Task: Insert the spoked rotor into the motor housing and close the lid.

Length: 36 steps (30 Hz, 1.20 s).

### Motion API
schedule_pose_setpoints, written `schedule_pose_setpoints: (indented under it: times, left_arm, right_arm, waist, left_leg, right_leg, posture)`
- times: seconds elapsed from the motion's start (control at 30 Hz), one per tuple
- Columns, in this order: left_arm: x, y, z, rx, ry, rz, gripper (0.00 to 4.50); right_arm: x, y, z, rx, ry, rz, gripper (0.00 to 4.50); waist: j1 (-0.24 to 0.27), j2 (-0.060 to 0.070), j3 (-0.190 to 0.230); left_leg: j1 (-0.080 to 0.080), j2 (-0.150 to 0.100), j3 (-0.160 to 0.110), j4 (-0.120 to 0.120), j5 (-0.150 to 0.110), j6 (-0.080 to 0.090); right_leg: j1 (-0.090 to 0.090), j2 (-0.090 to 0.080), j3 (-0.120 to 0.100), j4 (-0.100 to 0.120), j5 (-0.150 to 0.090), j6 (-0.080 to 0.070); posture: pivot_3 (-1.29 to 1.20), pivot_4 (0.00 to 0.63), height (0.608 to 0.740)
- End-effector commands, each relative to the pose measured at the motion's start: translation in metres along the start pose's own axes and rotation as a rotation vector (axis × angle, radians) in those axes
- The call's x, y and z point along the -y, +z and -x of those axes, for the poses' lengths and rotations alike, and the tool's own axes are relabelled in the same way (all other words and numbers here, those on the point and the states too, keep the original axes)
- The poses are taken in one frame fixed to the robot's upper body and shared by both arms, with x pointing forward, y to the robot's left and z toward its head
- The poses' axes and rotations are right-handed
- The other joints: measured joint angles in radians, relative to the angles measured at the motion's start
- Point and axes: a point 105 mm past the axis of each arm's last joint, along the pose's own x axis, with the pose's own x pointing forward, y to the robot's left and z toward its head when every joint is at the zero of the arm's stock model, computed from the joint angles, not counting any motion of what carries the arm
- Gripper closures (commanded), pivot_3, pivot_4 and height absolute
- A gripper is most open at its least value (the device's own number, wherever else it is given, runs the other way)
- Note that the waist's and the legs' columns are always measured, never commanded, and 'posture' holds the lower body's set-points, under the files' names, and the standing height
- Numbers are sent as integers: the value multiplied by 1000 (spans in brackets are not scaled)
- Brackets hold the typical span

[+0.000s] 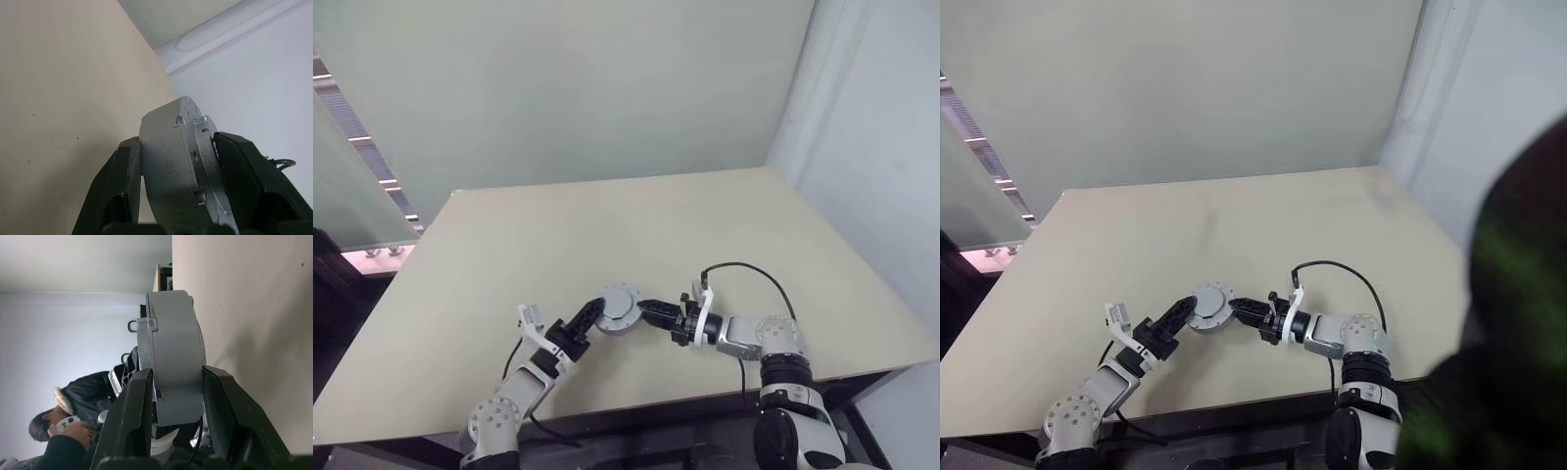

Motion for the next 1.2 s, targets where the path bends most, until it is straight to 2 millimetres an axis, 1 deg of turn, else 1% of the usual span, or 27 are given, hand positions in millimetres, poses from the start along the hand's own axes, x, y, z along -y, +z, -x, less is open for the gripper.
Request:
schedule_pose_setpoints:
  times: [0.03,0.07,0.13,0.2,0.3,0.37,0.47,0.57,0.9,1.03,1.2]
  left_arm:
    - [9,-10,-9,-73,-34,-12,2506]
    - [10,-12,-8,-89,-40,-9,2506]
    - [11,-14,-7,-106,-57,14,1763]
    - [10,-12,-6,-99,-56,25,1247]
    - [7,-11,-6,-93,-41,23,124]
    - [5,-11,-5,-91,-25,25,19]
    - [0,-9,-6,-74,0,32,0]
    - [2,-8,-6,-53,-16,61,0]
    - [9,7,-4,74,-66,184,0]
    - [11,4,-3,78,-77,218,0]
    - [9,-5,-2,52,-74,254,0]
  right_arm:
    - [-29,0,-11,-25,105,51,3282]
    - [-29,0,-11,-25,106,51,3282]
    - [-29,0,-11,-25,106,51,3282]
    - [-29,0,-11,-26,107,51,3287]
    - [-30,-1,-11,-27,110,50,3287]
    - [-30,-1,-11,-27,114,49,3287]
    - [-31,-2,-12,-29,117,49,3287]
    - [-31,-1,-12,-27,115,49,3287]
    - [-28,5,-9,4,105,40,3287]
    - [-27,7,-8,11,98,37,3287]
    - [-25,8,-7,19,91,35,3287]
  waist:
    - [0,0,0]
    - [0,0,0]
    - [0,0,0]
    - [0,0,0]
    - [0,0,0]
    - [0,0,0]
    - [0,0,0]
    - [0,0,0]
    - [0,0,0]
    - [0,0,0]
    - [0,0,0]
  left_leg:
    - [0,0,0,0,0,0]
    - [0,0,0,0,0,0]
    - [0,0,0,0,0,0]
    - [0,0,0,0,0,0]
    - [0,0,0,1,0,0]
    - [0,0,0,1,0,0]
    - [0,0,0,1,0,0]
    - [0,0,0,2,0,0]
    - [0,0,0,2,0,0]
    - [0,0,0,2,0,0]
    - [0,-1,0,2,0,0]
  right_leg:
    - [0,0,0,0,0,0]
    - [0,0,0,0,0,0]
    - [0,0,0,0,0,0]
    - [0,0,0,0,0,0]
    - [0,0,1,0,0,0]
    - [0,0,1,0,0,0]
    - [0,0,1,1,0,0]
    - [0,0,1,1,0,0]
    - [0,0,1,1,0,0]
    - [1,0,1,1,0,0]
    - [1,0,2,1,0,0]
  posture:
    - [0,0,740]
    - [0,0,740]
    - [0,0,740]
    - [0,0,740]
    - [0,0,740]
    - [0,0,740]
    - [0,0,740]
    - [0,0,740]
    - [0,0,740]
    - [0,0,740]
    - [0,0,740]
